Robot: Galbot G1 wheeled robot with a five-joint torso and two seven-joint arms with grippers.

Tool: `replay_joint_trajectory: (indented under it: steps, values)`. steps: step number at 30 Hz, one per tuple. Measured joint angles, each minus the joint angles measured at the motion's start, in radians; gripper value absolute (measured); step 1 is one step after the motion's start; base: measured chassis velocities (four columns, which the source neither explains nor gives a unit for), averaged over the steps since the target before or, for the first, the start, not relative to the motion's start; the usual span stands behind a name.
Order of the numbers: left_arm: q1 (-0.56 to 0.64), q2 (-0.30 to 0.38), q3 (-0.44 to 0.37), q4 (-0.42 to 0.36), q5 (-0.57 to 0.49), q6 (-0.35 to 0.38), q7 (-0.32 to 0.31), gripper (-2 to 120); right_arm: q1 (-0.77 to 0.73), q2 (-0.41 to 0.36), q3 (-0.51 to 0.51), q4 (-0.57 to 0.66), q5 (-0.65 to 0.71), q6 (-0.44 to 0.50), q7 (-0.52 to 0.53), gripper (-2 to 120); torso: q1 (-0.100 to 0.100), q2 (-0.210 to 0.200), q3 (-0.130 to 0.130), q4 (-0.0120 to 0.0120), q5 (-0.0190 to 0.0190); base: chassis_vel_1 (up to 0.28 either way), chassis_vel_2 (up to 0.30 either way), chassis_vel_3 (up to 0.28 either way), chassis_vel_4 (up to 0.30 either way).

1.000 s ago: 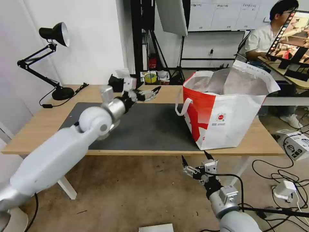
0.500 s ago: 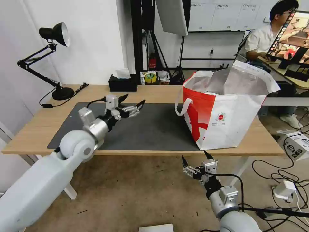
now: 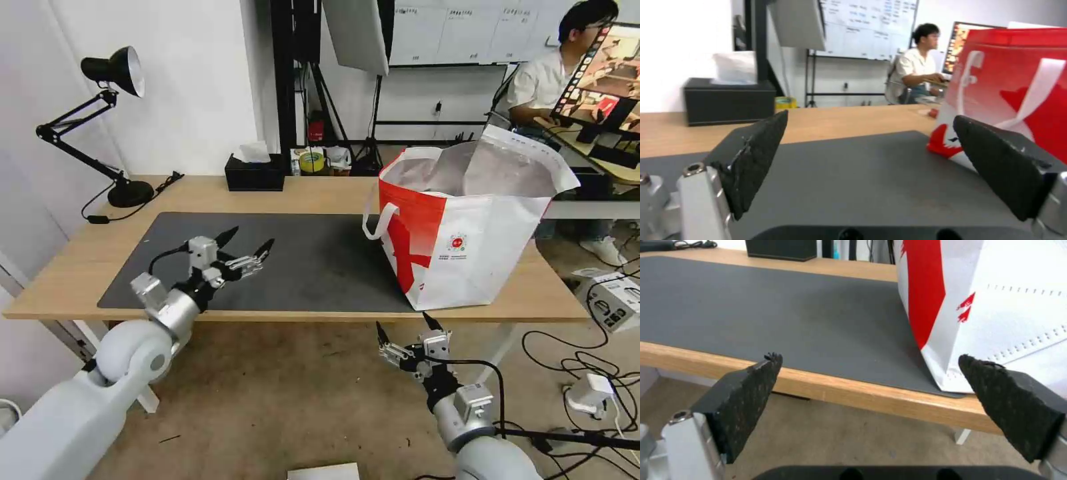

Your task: Pick up the trash from the table and place it into the takeout bag.

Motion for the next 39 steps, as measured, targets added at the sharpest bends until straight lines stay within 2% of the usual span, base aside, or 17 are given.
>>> replay_joint_trajectory:
  steps: [3, 11, 21, 23, 29, 35, 39]
  values:
    - [0.054, -0.005, -0.053, -0.008, 0.020, -0.009, -0.001, 100, 0.000, 0.000, 0.000, 0.000, 0.000, 0.000, 0.000, 100, 0.000, 0.000, 0.000, 0.0001, 0.0000, 0.000, 0.000, 0.000, 0.000]
    - [0.111, -0.032, -0.095, -0.023, 0.066, -0.011, -0.016, 100, 0.000, 0.000, 0.000, 0.000, 0.000, 0.000, 0.000, 100, 0.000, 0.000, 0.000, -0.0002, 0.0000, 0.000, 0.000, 0.000, 0.000]
    - [0.259, -0.063, -0.199, -0.046, 0.143, -0.043, -0.045, 100, 0.000, 0.000, 0.000, 0.000, 0.000, 0.000, 0.000, 100, 0.000, 0.000, 0.000, -0.0001, 0.0000, 0.000, 0.000, 0.000, 0.000]
    - [0.320, -0.082, -0.235, -0.053, 0.169, -0.059, -0.053, 100, 0.000, 0.000, 0.000, 0.000, 0.000, 0.000, 0.000, 100, 0.000, 0.000, 0.000, 0.0000, 0.0000, 0.000, 0.000, 0.000, 0.000]
    - [0.380, -0.098, -0.281, -0.054, 0.190, -0.077, -0.062, 100, 0.000, 0.000, 0.000, 0.000, 0.000, 0.000, 0.000, 100, 0.000, 0.000, 0.000, 0.0000, 0.0000, 0.000, 0.000, 0.000, 0.000]
    - [0.457, -0.131, -0.364, -0.058, 0.203, -0.099, -0.071, 100, 0.000, 0.000, 0.000, 0.000, 0.000, 0.000, 0.000, 100, 0.000, 0.000, 0.000, 0.0001, 0.0000, 0.000, 0.000, 0.000, 0.000]
    - [0.482, -0.144, -0.384, -0.057, 0.211, -0.107, -0.072, 100, 0.000, 0.000, 0.000, 0.000, 0.000, 0.000, 0.000, 100, 0.000, 0.000, 0.000, 0.0000, 0.0000, 0.000, 0.000, 0.000, 0.000]
